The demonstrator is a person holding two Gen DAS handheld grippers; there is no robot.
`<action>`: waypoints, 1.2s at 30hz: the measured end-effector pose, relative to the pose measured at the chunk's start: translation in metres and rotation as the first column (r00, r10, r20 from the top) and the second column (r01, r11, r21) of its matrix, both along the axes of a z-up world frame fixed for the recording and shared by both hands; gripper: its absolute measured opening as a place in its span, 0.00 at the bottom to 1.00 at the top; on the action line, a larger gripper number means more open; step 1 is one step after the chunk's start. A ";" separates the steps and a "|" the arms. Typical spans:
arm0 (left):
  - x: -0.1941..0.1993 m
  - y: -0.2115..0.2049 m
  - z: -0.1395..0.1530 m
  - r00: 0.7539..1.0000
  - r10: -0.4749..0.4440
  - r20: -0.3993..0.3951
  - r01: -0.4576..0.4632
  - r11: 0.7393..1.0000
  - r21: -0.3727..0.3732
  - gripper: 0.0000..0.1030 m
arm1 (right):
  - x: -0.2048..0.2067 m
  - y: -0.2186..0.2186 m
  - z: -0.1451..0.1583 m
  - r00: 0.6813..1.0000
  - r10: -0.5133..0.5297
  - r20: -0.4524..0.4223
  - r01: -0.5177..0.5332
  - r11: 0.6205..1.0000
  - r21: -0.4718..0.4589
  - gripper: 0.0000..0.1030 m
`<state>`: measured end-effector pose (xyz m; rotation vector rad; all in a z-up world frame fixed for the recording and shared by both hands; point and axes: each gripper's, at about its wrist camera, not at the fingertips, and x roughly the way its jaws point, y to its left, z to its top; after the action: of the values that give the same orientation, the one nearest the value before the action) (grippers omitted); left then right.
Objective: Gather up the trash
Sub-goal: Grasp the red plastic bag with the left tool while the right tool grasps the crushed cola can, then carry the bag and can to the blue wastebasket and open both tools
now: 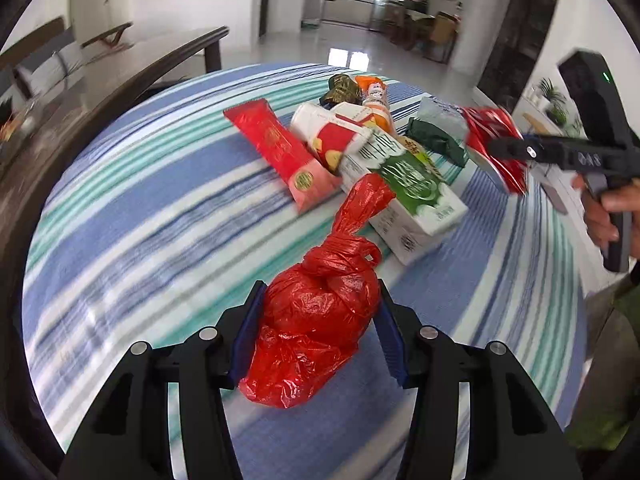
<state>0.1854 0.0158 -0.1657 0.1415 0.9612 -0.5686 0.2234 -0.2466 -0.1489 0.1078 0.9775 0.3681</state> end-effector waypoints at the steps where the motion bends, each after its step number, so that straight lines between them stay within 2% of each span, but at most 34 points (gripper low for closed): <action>1: -0.008 -0.002 0.001 1.000 0.021 -0.010 -0.021 1.000 -0.013 0.51 | -0.014 -0.004 0.000 1.000 0.010 -0.019 -0.010 1.000 -0.005 0.51; 5: -0.036 -0.013 -0.002 0.998 0.063 -0.028 -0.063 0.998 -0.017 0.51 | -0.056 -0.014 -0.009 0.997 0.014 -0.074 -0.017 0.999 -0.043 0.51; 7: -0.048 -0.021 -0.006 0.997 0.067 -0.024 -0.067 0.998 -0.002 0.52 | -0.071 -0.018 -0.019 0.997 -0.004 -0.078 -0.002 0.997 -0.074 0.51; 10: -0.058 -0.032 -0.008 0.998 0.060 -0.007 -0.060 0.998 0.027 0.57 | -0.080 -0.021 -0.029 0.997 -0.030 -0.068 0.025 0.997 -0.073 0.51; 16: -0.066 -0.034 -0.005 1.000 0.005 -0.005 -0.005 0.999 0.037 0.84 | -0.087 -0.020 -0.032 0.998 -0.053 -0.031 0.051 0.995 -0.083 0.75; 18: -0.068 -0.031 -0.004 1.000 -0.011 0.005 0.011 0.999 0.042 0.88 | -0.090 -0.017 -0.030 0.999 -0.042 -0.018 0.040 0.994 -0.099 0.76; 26: -0.062 -0.028 -0.006 1.000 -0.028 -0.002 0.028 0.998 0.060 0.88 | -0.089 -0.001 -0.020 0.999 0.008 0.042 0.001 0.979 -0.203 0.77; 32: -0.061 -0.036 -0.001 1.000 -0.022 0.022 0.019 0.994 0.105 0.88 | -0.082 -0.003 -0.016 0.999 0.021 0.048 -0.011 0.977 -0.213 0.77; 33: -0.060 -0.036 -0.002 1.000 -0.017 0.023 0.015 0.993 0.116 0.85 | -0.081 -0.002 -0.015 0.999 0.022 0.049 -0.011 0.976 -0.217 0.77; 34: -0.059 -0.036 -0.003 1.000 -0.010 0.023 0.007 0.992 0.129 0.82 | -0.081 -0.002 -0.015 0.998 0.027 0.048 -0.015 0.975 -0.220 0.69; 35: -0.058 -0.036 -0.005 1.000 -0.005 0.019 0.002 0.990 0.139 0.72 | -0.081 -0.002 -0.014 0.998 0.031 0.047 -0.020 0.976 -0.217 0.58; 36: -0.057 -0.035 -0.006 1.000 0.000 0.014 -0.002 0.989 0.146 0.61 | -0.082 -0.002 -0.013 0.998 0.030 0.048 -0.019 0.976 -0.218 0.57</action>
<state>0.1288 -0.0194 -0.1716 0.2759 0.9893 -0.4950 0.1418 -0.2488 -0.1619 -0.1121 0.9633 0.2828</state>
